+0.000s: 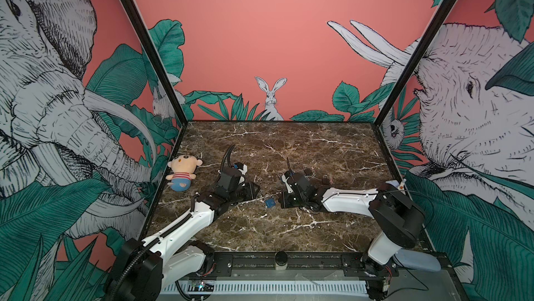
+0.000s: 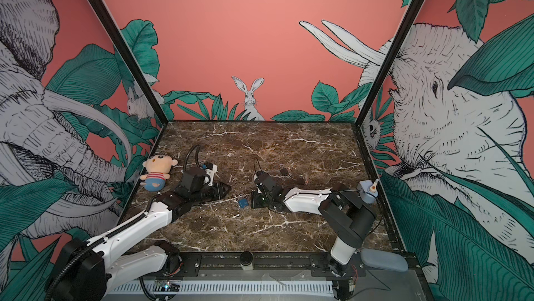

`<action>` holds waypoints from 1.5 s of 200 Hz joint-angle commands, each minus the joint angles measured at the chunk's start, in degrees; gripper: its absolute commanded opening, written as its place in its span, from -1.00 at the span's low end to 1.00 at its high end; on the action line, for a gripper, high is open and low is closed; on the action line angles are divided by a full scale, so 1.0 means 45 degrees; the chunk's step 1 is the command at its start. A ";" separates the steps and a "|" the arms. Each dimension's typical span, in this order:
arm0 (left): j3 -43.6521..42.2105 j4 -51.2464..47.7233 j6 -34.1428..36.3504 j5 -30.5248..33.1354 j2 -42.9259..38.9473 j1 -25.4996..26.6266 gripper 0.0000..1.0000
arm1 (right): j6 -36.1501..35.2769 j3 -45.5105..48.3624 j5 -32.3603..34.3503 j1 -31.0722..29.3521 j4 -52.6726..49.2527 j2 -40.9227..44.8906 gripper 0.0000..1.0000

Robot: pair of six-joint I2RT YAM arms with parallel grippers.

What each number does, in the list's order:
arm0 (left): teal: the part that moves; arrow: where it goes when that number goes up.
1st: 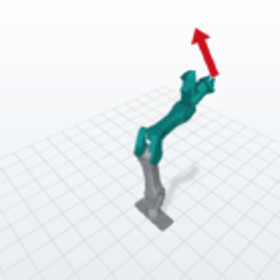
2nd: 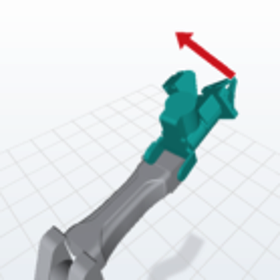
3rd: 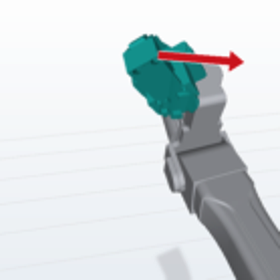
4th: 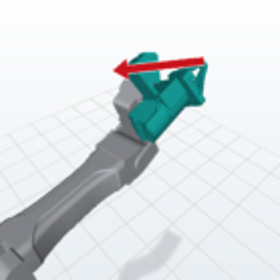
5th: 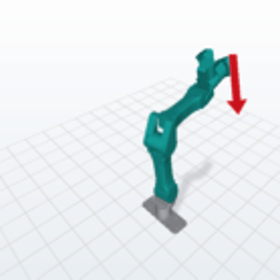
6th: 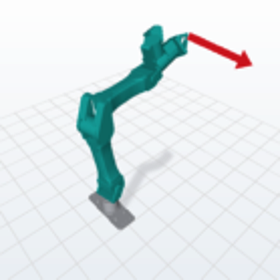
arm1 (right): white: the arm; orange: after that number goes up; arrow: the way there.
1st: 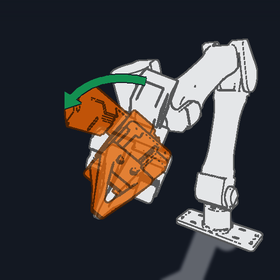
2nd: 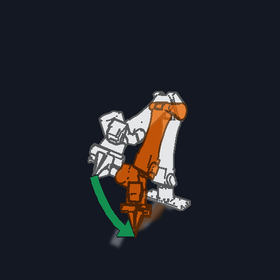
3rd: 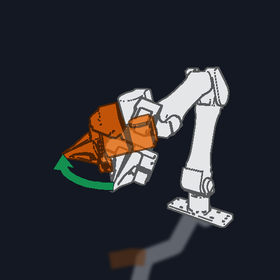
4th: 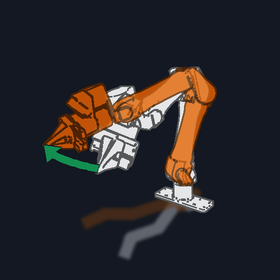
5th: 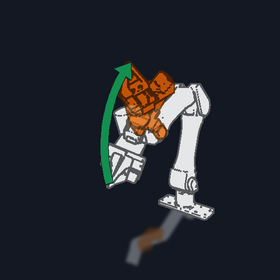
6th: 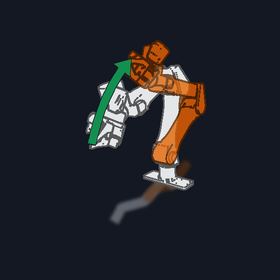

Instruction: Lock with the key

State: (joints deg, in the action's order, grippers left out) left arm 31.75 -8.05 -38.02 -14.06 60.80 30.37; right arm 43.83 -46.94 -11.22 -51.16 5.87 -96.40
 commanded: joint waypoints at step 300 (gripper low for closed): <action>0.0866 -0.1576 0.0829 0.1428 -0.1239 -0.0401 -0.24 | -0.2703 -0.1950 0.2530 -0.0207 -0.3478 0.2902 -0.54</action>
State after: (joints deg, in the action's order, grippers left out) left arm 32.36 -12.32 -36.42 -11.25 57.01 29.04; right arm 37.56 -54.24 -4.78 -52.14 -4.60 -86.43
